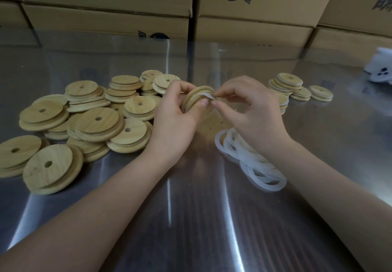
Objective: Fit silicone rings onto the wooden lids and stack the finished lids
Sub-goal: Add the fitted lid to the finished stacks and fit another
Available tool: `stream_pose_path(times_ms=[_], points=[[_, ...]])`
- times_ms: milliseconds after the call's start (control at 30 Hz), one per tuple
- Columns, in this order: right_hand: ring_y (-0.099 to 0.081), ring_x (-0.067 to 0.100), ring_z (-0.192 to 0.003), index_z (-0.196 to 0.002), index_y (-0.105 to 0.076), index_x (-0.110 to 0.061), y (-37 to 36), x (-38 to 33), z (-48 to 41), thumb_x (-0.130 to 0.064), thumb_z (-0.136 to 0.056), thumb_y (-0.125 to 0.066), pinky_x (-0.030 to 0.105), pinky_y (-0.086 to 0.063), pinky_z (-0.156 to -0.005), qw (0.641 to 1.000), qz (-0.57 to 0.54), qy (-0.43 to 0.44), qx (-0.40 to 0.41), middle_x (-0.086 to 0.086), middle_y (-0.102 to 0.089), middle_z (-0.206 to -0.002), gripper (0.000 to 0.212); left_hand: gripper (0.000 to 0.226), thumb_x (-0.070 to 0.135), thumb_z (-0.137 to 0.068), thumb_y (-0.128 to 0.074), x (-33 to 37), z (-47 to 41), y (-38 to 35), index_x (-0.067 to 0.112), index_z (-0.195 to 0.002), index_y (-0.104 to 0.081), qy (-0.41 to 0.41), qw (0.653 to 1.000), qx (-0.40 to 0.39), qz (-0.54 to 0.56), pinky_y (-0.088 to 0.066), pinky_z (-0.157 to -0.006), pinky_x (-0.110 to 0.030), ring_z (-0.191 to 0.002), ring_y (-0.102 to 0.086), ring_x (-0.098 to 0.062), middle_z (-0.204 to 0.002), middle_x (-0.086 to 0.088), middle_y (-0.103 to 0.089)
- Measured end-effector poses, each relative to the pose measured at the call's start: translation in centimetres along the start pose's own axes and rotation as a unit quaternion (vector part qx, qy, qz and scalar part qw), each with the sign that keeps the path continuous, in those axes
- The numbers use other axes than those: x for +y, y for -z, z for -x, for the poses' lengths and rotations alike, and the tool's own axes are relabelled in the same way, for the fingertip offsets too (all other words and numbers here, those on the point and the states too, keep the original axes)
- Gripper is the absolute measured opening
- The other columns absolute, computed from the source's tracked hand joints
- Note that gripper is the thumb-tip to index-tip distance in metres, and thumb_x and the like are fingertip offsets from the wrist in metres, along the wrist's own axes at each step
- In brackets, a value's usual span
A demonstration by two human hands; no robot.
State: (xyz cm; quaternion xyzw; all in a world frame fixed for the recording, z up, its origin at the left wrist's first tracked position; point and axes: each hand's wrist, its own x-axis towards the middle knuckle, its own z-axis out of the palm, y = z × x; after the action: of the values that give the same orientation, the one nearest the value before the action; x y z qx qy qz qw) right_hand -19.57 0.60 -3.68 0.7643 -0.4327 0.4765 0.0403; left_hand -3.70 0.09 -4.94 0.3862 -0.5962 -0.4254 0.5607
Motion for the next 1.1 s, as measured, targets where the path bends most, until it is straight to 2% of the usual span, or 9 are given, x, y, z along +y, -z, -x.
stream_pose_path(times_ms=[67,200,300,400,567,733,933,1100], points=[[-0.063,0.025,-0.084,-0.086,-0.073,-0.002,0.03,0.08,0.01,-0.007,-0.083,-0.075,0.043,-0.053,-0.071,1.0,-0.006,0.001,0.005,0.008,-0.067,-0.086,0.006,0.013,0.01,-0.094,-0.062,0.11,0.16,-0.13,0.019,-0.095,-0.052,0.039,0.999,-0.02,0.024,-0.055,-0.082,-0.061,-0.094,-0.066,-0.037,-0.097,-0.016,-0.069],[-0.064,0.022,-0.084,-0.084,-0.073,-0.001,0.02,0.16,-0.01,-0.003,-0.084,-0.072,0.039,-0.053,-0.072,1.0,-0.023,0.008,0.009,0.009,-0.068,-0.085,0.002,0.016,0.008,-0.095,-0.061,-0.02,0.21,-0.28,0.022,-0.097,-0.053,0.064,0.995,-0.064,0.04,-0.053,-0.087,-0.058,-0.081,-0.065,-0.022,-0.085,-0.007,-0.068],[-0.064,0.019,-0.082,-0.082,-0.073,-0.001,-0.03,0.17,0.01,-0.001,-0.084,-0.071,0.03,-0.052,-0.073,0.999,-0.025,0.019,0.008,0.008,-0.068,-0.083,0.002,0.018,0.006,-0.091,-0.065,-0.06,0.11,-0.25,0.023,-0.098,-0.062,0.05,0.995,-0.081,0.028,-0.056,-0.087,-0.053,-0.084,-0.069,-0.018,-0.085,-0.002,-0.07],[-0.063,0.02,-0.08,-0.082,-0.072,-0.001,0.0,0.25,-0.01,0.0,-0.084,-0.07,0.03,-0.051,-0.074,1.0,-0.018,0.023,0.007,0.009,-0.067,-0.082,0.003,0.019,0.007,-0.089,-0.068,-0.07,0.12,-0.21,0.022,-0.099,-0.068,0.038,0.997,-0.069,0.011,-0.058,-0.084,-0.052,-0.089,-0.071,-0.017,-0.089,0.0,-0.073],[-0.06,0.019,-0.081,-0.081,-0.07,0.001,-0.07,-0.02,0.01,0.001,-0.084,-0.07,0.026,-0.049,-0.072,1.0,-0.015,0.025,0.004,0.01,-0.063,-0.085,0.003,0.021,0.005,-0.086,-0.071,0.12,-0.09,0.05,0.023,-0.097,-0.07,-0.001,0.997,-0.055,-0.046,-0.056,-0.087,-0.051,-0.093,-0.07,-0.019,-0.092,0.0,-0.073],[-0.058,0.016,-0.081,-0.08,-0.069,0.001,0.1,-0.27,-0.09,0.002,-0.084,-0.069,0.02,-0.045,-0.072,1.0,-0.013,0.005,0.006,0.009,-0.061,-0.084,0.004,0.023,0.005,-0.084,-0.072,0.12,-0.25,0.09,0.024,-0.097,-0.07,-0.043,0.994,-0.047,-0.093,-0.055,-0.088,-0.04,-0.09,-0.068,-0.011,-0.09,0.007,-0.071],[-0.057,0.015,-0.082,-0.079,-0.068,0.0,0.12,-0.43,-0.03,0.002,-0.084,-0.068,0.02,-0.045,-0.072,0.999,-0.026,-0.024,-0.007,0.006,-0.06,-0.085,0.005,0.037,0.003,-0.083,-0.072,-0.16,-0.47,0.15,0.039,-0.088,-0.065,-0.057,0.992,-0.04,-0.106,-0.055,-0.088,-0.037,-0.089,-0.067,-0.01,-0.086,0.014,-0.069],[-0.058,0.016,-0.084,-0.079,-0.069,-0.002,0.28,-0.48,-0.13,0.001,-0.083,-0.069,0.026,-0.048,-0.073,0.999,-0.029,-0.036,-0.017,0.007,-0.062,-0.087,0.005,0.028,0.006,-0.084,-0.072,-0.19,-0.33,0.19,0.032,-0.094,-0.068,-0.063,0.991,-0.043,-0.113,-0.055,-0.087,-0.036,-0.089,-0.066,-0.007,-0.087,0.013,-0.069]])
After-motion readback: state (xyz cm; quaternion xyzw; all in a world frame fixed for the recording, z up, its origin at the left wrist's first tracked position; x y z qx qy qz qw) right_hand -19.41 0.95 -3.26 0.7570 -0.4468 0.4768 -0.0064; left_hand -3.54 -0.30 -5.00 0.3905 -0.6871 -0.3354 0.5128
